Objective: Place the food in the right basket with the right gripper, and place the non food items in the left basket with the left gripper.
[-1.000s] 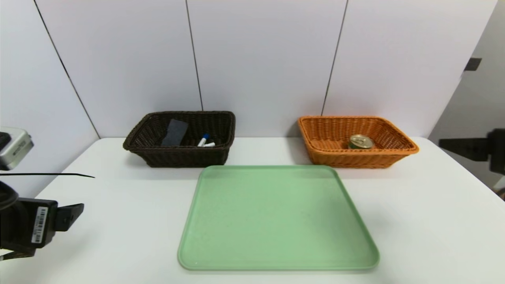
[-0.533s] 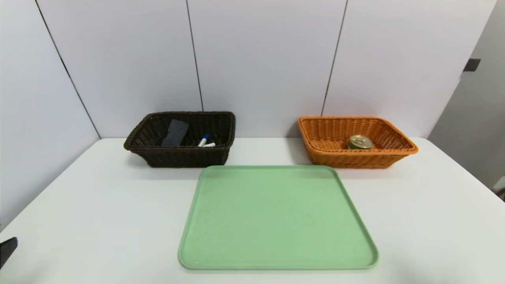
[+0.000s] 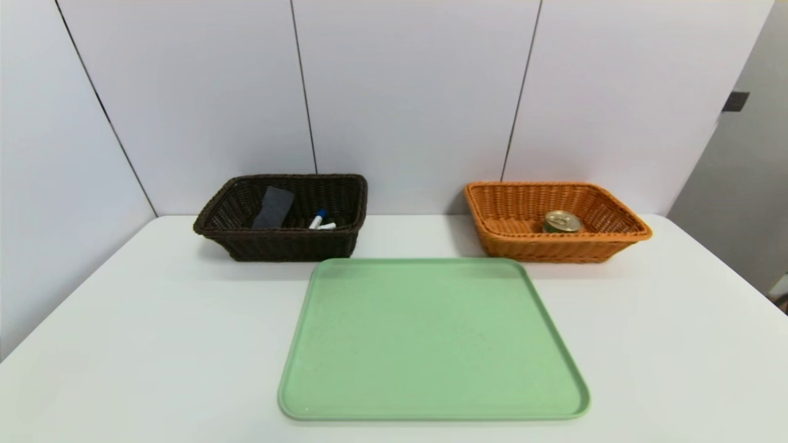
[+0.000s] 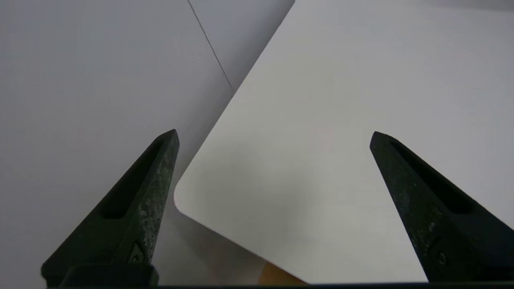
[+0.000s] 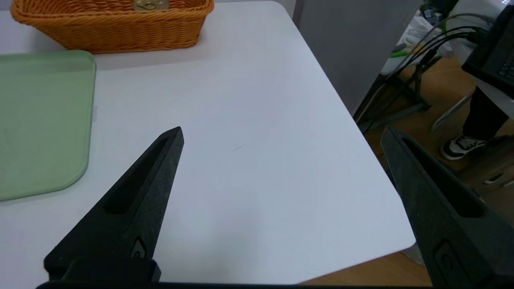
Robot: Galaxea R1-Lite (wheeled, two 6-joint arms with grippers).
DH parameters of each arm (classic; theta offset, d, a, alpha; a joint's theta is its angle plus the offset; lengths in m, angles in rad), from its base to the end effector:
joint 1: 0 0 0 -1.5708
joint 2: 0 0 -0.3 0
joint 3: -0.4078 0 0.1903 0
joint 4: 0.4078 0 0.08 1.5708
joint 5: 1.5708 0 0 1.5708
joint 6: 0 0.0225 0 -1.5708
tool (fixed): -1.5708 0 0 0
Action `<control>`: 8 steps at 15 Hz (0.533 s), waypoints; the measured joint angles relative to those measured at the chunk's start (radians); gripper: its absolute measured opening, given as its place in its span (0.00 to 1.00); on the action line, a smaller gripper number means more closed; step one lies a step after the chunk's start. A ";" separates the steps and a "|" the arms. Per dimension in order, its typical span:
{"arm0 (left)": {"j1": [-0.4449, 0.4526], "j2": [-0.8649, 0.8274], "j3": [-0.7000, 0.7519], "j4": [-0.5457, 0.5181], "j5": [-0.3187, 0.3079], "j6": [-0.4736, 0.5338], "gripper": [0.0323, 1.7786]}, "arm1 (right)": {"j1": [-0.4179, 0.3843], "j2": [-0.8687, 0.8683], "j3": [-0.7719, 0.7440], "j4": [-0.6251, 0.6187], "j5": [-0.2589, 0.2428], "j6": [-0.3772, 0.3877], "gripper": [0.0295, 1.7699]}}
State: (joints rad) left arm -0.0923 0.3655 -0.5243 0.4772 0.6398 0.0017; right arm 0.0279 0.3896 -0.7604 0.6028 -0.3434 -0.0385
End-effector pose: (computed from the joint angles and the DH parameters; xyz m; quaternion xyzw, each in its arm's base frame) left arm -0.0251 0.0158 0.1787 0.0576 0.1483 0.2668 0.9505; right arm -0.0433 -0.0088 0.2243 -0.0402 0.1167 -0.1538 0.9804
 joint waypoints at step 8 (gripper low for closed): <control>0.064 -0.162 0.049 -0.001 -0.074 0.175 0.95 | -0.036 -0.156 0.093 0.029 0.019 -0.029 0.96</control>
State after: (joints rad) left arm -0.0287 0.2034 -0.4751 0.4757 0.5657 0.1768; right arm -0.0085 0.2338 -0.6672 0.6317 -0.3243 -0.0677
